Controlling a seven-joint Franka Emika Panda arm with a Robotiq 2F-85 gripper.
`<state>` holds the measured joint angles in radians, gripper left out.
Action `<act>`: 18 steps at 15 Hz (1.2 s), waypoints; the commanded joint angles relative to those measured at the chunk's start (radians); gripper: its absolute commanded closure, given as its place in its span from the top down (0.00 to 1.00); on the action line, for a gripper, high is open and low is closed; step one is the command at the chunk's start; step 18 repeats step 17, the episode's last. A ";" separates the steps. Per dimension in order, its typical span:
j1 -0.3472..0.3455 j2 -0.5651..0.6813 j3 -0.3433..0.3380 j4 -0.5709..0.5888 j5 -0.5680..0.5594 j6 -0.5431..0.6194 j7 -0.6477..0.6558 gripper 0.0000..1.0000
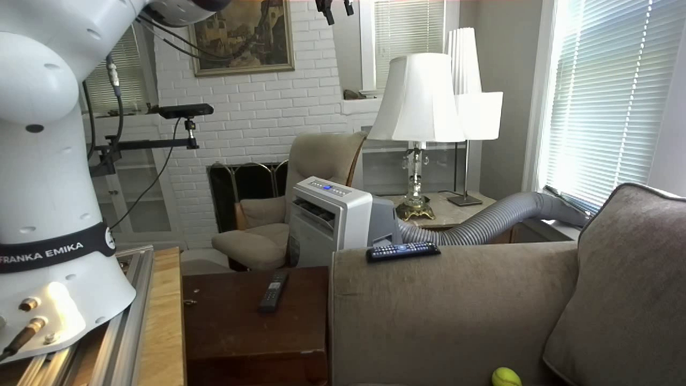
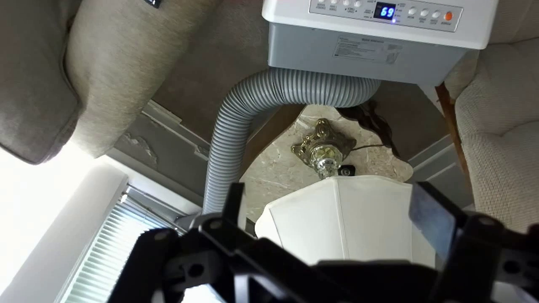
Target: Turn on the white object
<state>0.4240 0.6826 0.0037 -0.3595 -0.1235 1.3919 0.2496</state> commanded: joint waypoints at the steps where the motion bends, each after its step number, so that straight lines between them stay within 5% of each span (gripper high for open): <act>1: -0.001 -0.010 -0.001 -0.014 0.001 0.005 -0.001 1.00; 14: 0.011 -0.145 0.033 -0.058 0.020 -0.534 -0.109 1.00; 18: 0.017 -0.122 0.024 -0.040 -0.004 -0.482 -0.098 1.00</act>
